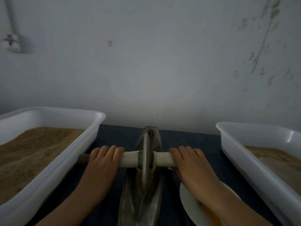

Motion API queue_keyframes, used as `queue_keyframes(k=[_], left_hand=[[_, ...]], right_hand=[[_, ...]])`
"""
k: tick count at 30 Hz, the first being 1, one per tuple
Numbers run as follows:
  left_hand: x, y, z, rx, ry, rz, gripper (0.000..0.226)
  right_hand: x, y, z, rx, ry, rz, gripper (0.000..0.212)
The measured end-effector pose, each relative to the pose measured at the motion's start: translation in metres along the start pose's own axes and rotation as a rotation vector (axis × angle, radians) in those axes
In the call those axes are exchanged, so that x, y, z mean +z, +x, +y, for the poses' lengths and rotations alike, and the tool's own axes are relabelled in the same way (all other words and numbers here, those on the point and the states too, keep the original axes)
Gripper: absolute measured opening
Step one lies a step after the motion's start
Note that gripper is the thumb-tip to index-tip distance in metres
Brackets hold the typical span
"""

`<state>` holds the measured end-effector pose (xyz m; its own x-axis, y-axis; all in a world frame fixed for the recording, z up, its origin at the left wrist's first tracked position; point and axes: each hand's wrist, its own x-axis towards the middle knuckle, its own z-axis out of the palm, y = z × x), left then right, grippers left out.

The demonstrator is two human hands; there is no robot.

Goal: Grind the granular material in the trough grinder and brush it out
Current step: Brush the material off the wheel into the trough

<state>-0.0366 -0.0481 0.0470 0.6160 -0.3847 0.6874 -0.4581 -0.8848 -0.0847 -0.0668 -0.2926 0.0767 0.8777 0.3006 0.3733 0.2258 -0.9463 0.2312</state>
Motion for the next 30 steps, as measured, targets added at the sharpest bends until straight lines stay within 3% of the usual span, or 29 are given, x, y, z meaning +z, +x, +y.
queue_keyframes(k=[7, 17, 30], left_hand=[[0.026, 0.04, -0.008, -0.01, 0.017, -0.044, 0.043], [0.041, 0.055, -0.017, -0.074, -0.039, -0.142, 0.027], [-0.028, 0.003, 0.003, 0.072, 0.017, -0.202, 0.06]], right_hand=[[0.023, 0.036, 0.018, 0.035, -0.009, 0.071, 0.028], [0.025, 0.062, 0.021, 0.059, 0.001, 0.115, 0.018], [0.0, -0.008, 0.0, -0.011, 0.166, 0.007, 0.029]])
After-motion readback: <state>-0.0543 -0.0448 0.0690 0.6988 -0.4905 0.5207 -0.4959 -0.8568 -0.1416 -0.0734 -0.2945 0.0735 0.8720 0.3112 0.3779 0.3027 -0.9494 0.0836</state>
